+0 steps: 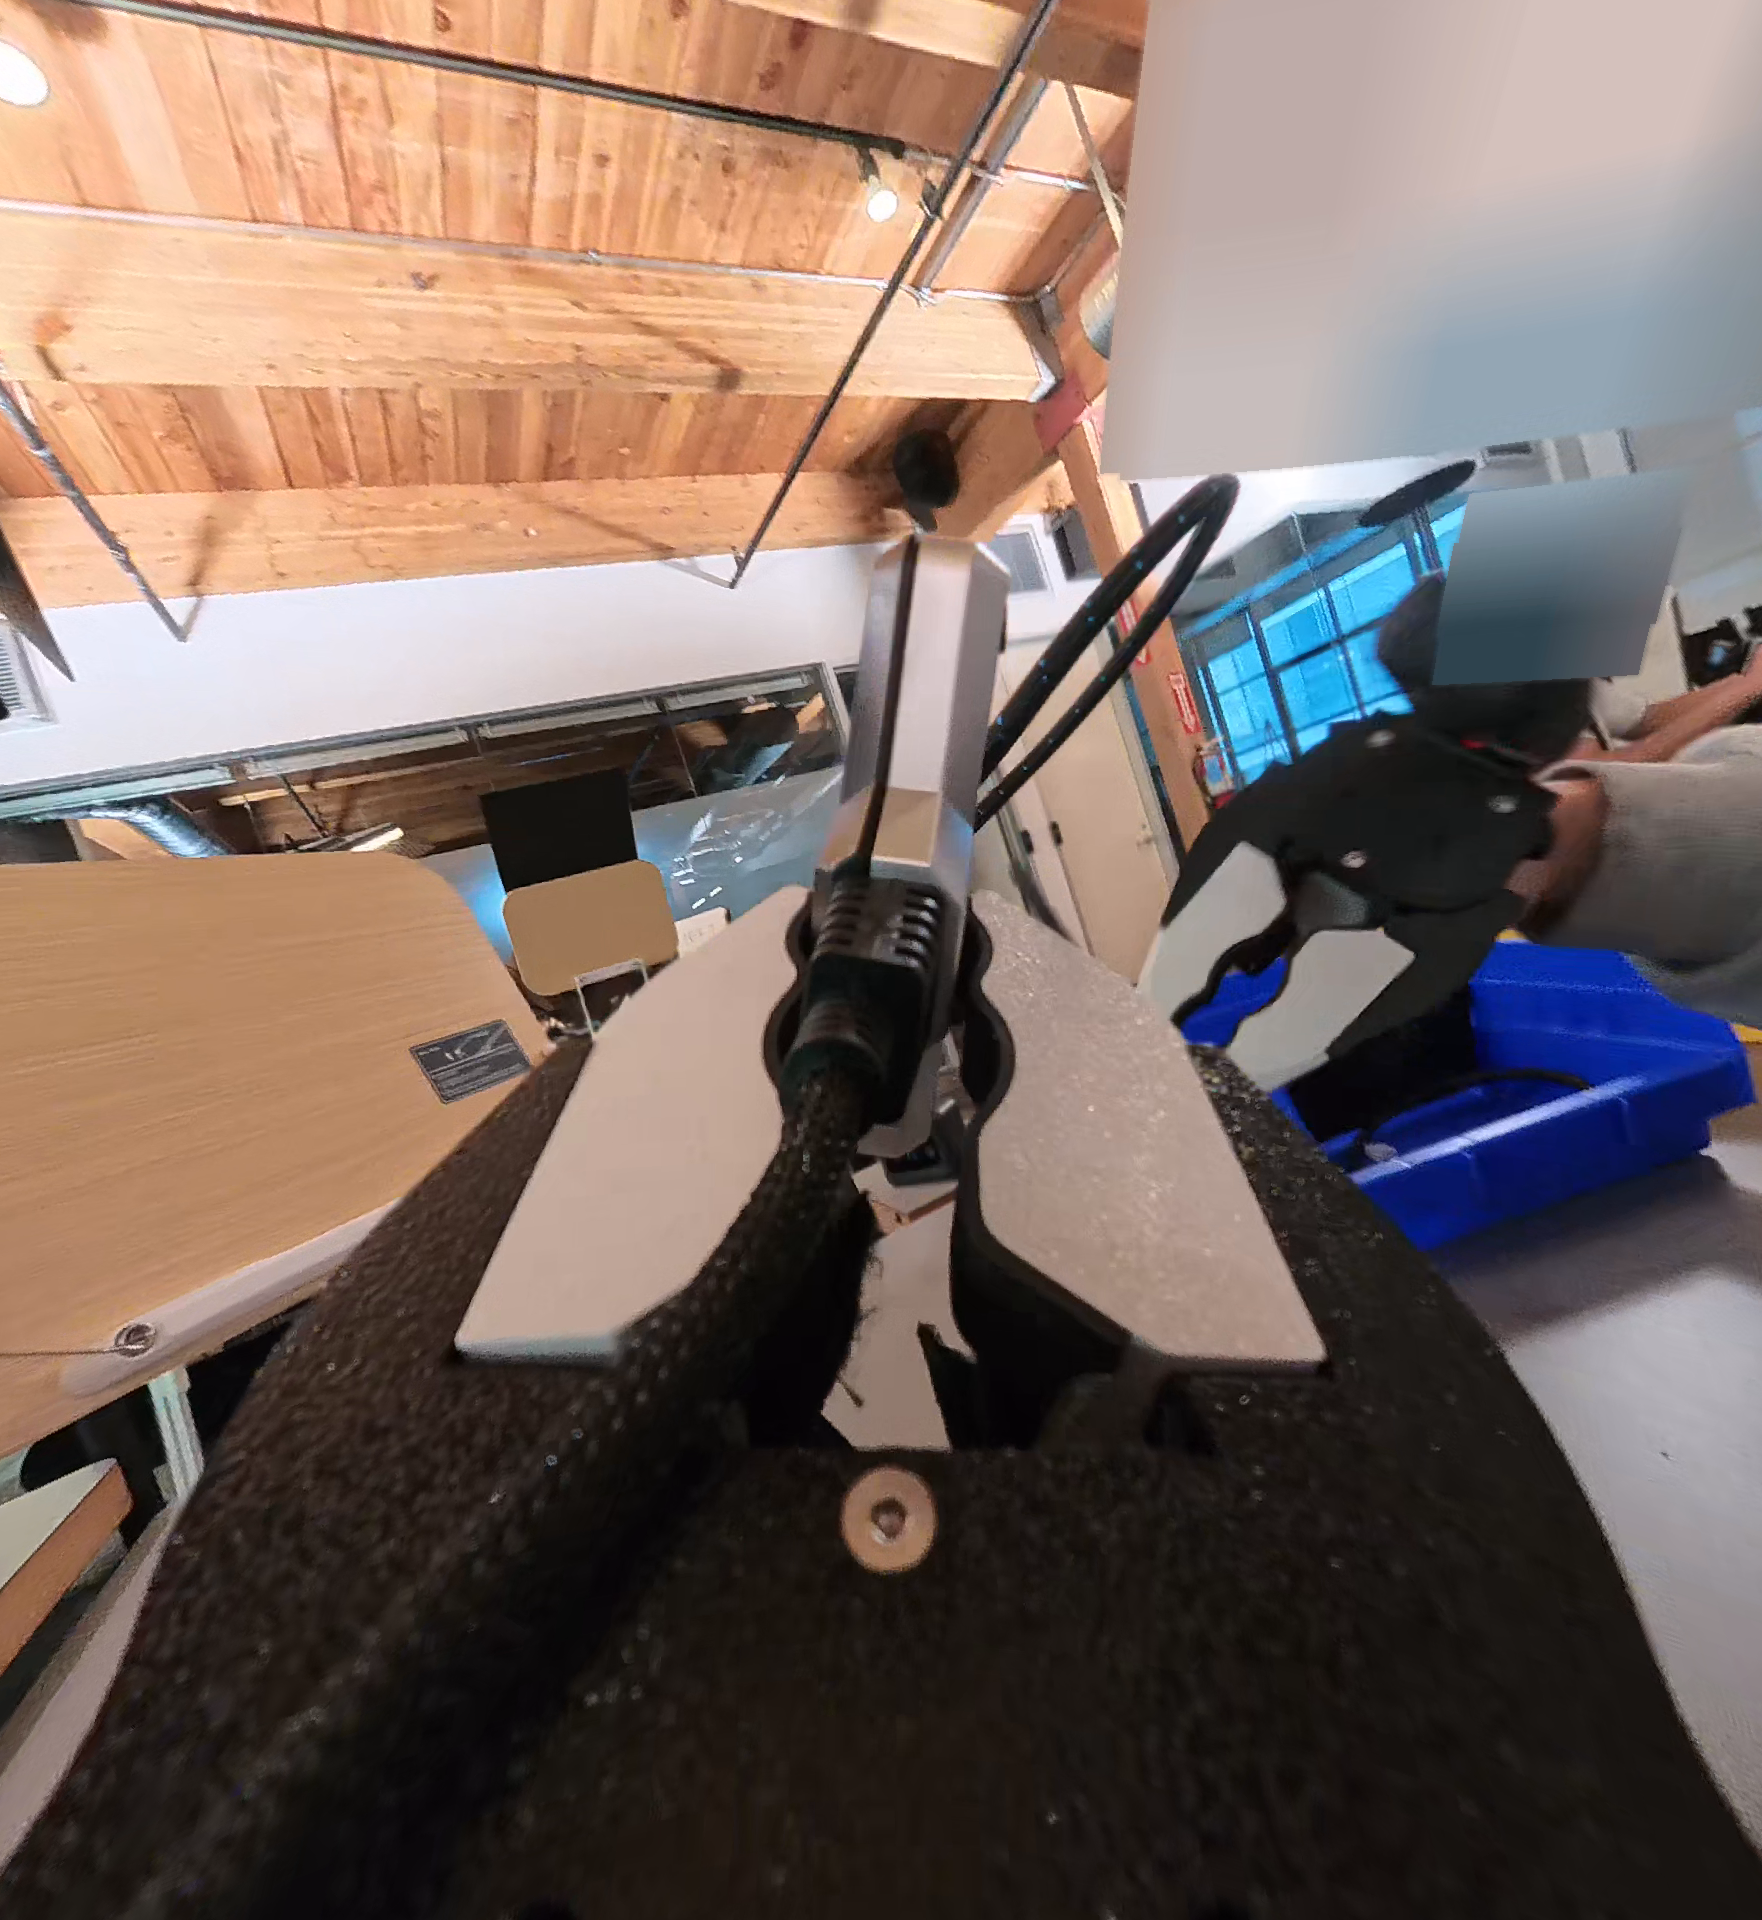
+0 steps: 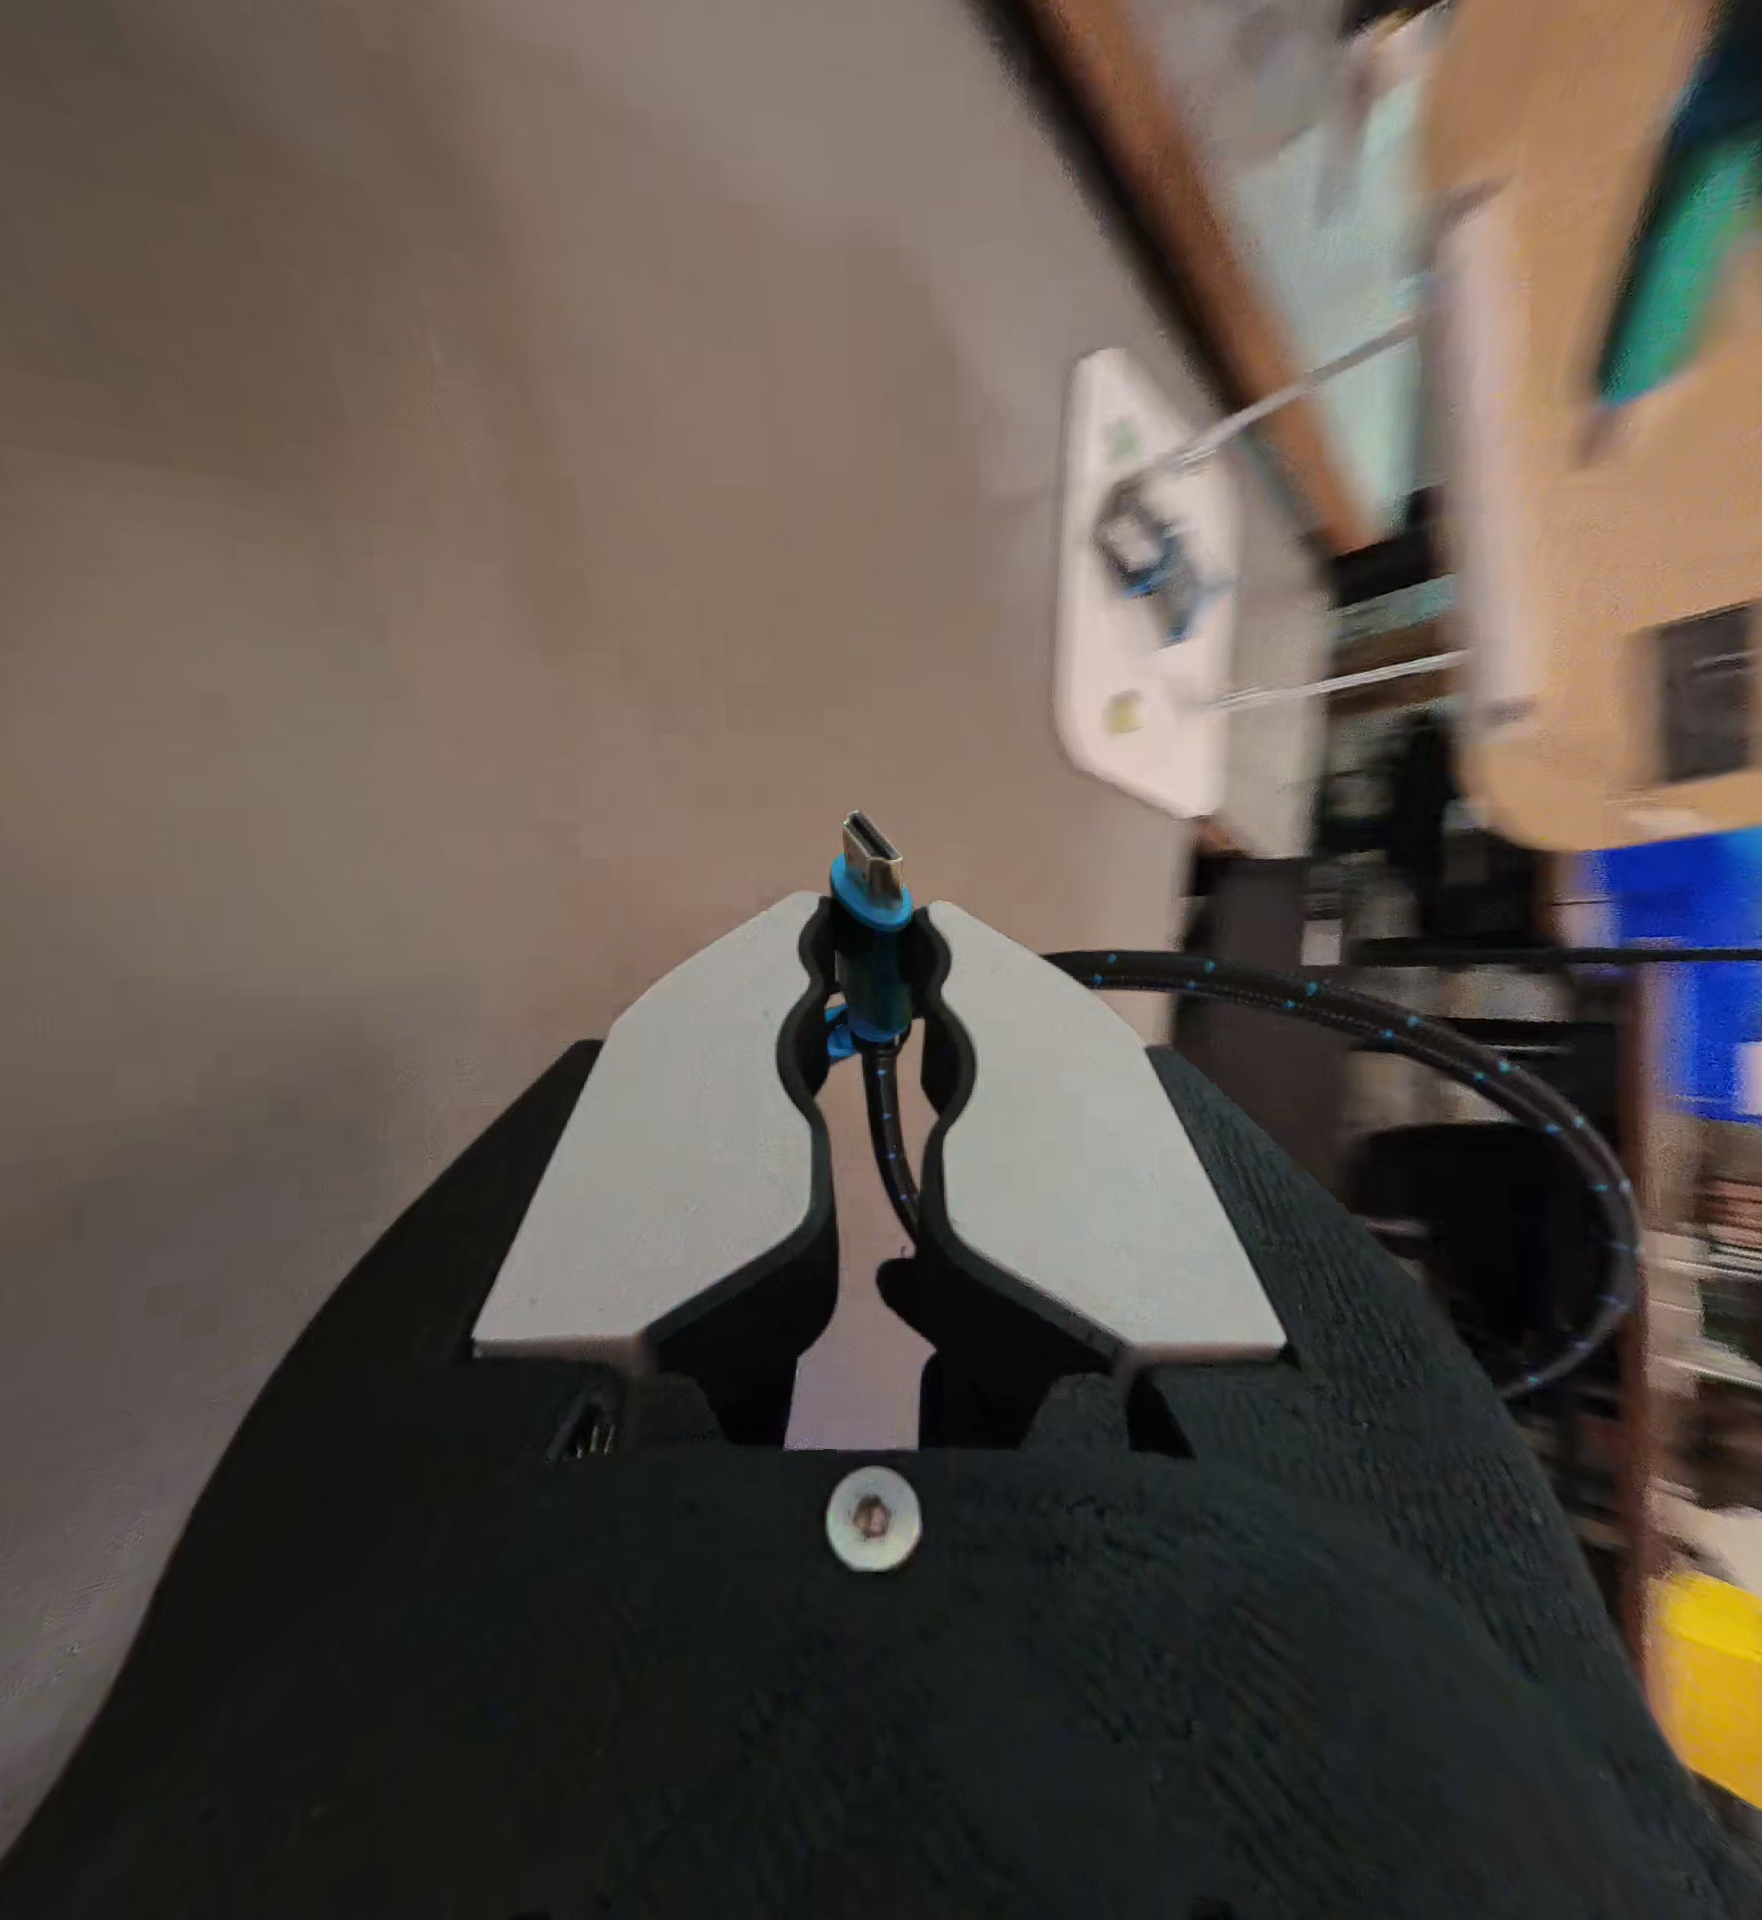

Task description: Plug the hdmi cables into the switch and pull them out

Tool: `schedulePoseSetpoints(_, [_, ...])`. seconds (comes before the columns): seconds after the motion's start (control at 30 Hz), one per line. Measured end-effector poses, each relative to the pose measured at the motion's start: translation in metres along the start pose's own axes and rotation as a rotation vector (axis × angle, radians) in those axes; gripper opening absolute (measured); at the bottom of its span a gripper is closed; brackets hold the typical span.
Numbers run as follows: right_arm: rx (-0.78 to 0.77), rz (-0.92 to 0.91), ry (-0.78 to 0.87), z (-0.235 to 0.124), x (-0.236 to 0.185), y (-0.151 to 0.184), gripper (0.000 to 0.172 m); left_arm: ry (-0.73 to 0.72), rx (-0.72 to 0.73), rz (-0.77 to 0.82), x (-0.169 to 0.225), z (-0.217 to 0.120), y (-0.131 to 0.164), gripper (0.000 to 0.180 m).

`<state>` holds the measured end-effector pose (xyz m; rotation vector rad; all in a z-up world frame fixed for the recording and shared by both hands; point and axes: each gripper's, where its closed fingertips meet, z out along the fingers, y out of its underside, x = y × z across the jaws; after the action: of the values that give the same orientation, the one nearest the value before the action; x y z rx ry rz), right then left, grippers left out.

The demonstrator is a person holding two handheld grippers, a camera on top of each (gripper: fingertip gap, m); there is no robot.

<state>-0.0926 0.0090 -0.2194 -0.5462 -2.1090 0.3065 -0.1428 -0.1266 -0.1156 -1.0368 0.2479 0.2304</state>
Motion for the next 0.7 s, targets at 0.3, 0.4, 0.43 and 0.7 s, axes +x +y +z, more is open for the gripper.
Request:
schedulePoseSetpoints(0.3, [0.120, -0.173, 0.438, -0.048, 0.030, -0.038, 0.012, -0.007, 0.043, 0.044, 0.018, 0.012, -0.005, 0.023])
schedulePoseSetpoints(0.4, [0.137, -0.197, 0.497, -0.060, 0.033, -0.048, 0.012, 0.051, 0.123, 0.040, 0.031, 0.011, -0.015, 0.023])
schedulePoseSetpoints(0.43, [0.150, -0.208, 0.519, -0.066, 0.034, -0.053, 0.011, 0.085, 0.165, -0.006, 0.035, 0.010, -0.021, 0.023])
schedulePoseSetpoints(0.7, [0.183, -0.245, 0.660, -0.097, 0.042, -0.067, 0.011, 0.240, 0.348, -0.232, 0.045, -0.001, -0.043, 0.023])
